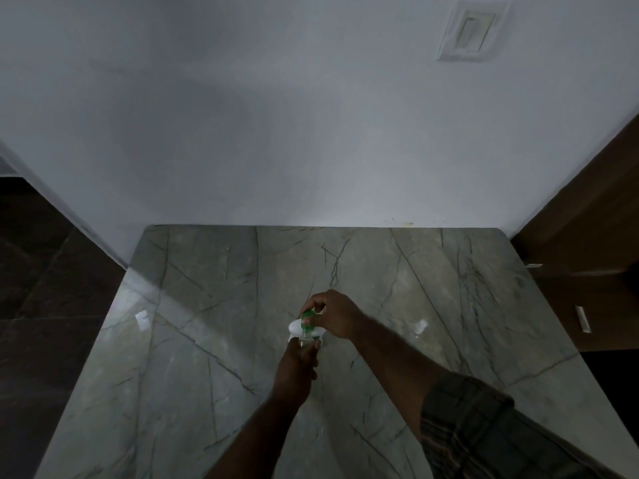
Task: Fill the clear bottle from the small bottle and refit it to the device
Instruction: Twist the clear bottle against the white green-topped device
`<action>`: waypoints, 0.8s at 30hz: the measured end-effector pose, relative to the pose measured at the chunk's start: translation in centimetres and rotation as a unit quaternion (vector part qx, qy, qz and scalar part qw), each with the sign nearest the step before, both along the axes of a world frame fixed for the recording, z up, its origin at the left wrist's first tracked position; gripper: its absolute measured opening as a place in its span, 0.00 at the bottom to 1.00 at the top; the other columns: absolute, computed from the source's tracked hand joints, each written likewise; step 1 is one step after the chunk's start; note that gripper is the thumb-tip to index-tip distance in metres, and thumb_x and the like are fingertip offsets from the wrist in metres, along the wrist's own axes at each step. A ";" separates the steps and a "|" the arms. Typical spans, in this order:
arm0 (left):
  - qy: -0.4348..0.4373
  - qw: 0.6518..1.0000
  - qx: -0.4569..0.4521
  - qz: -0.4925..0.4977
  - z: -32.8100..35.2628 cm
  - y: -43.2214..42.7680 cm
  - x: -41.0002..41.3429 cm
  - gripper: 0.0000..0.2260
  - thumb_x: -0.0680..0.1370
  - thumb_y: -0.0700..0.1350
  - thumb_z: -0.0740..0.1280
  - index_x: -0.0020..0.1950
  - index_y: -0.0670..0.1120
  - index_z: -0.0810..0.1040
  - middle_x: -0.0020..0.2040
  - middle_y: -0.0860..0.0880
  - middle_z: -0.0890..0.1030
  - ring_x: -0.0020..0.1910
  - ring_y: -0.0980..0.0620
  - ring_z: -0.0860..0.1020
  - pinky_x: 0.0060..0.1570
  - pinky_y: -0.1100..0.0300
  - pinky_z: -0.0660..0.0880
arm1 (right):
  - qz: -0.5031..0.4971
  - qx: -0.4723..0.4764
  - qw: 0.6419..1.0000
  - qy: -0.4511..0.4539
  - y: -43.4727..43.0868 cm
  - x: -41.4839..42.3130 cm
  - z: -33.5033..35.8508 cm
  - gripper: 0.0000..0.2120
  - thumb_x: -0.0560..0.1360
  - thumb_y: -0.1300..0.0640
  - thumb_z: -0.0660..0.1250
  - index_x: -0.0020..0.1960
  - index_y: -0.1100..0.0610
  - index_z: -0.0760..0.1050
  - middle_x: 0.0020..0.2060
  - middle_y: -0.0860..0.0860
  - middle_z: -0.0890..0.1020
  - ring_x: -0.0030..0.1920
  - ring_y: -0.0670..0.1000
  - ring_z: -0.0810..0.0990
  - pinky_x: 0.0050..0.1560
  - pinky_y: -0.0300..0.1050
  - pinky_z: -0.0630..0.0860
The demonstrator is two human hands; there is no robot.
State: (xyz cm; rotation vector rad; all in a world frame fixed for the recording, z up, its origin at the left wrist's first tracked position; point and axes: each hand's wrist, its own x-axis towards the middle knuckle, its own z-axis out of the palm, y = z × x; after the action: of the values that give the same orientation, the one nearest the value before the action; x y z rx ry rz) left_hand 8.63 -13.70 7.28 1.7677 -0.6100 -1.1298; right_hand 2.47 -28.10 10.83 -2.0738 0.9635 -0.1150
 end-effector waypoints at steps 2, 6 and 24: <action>-0.010 1.000 -0.005 -0.009 -0.1 0.2 0.0 0.05 0.82 0.50 0.61 0.52 0.50 0.74 0.40 0.47 0.78 0.32 0.55 0.74 0.25 0.71 0.70 | -0.002 0.006 1.000 0.001 0.2 -0.1 -0.1 0.10 0.70 0.54 0.75 0.51 0.53 0.83 0.51 0.50 0.84 0.49 0.47 0.79 0.52 0.43 0.76; -0.010 1.000 -0.003 -0.017 -0.4 0.7 -0.2 0.06 0.82 0.50 0.61 0.52 0.50 0.75 0.41 0.47 0.78 0.33 0.54 0.75 0.26 0.71 0.71 | -0.008 0.018 1.000 0.010 0.7 -0.2 -0.7 0.10 0.71 0.54 0.75 0.52 0.53 0.83 0.52 0.50 0.84 0.52 0.49 0.80 0.55 0.48 0.78; 0.032 0.999 0.000 0.016 -0.4 -0.2 -0.1 0.05 0.81 0.49 0.63 0.54 0.49 0.74 0.39 0.48 0.77 0.32 0.55 0.74 0.24 0.70 0.70 | 0.010 0.002 1.000 0.011 0.1 0.0 0.3 0.11 0.69 0.53 0.76 0.51 0.54 0.84 0.50 0.51 0.84 0.51 0.50 0.80 0.55 0.50 0.78</action>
State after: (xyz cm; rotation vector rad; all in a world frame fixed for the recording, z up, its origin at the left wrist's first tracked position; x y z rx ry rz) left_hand 8.55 -13.94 6.84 1.7280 -0.5416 -1.1598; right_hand 2.47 -28.04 11.10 -2.0840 0.9549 -0.0799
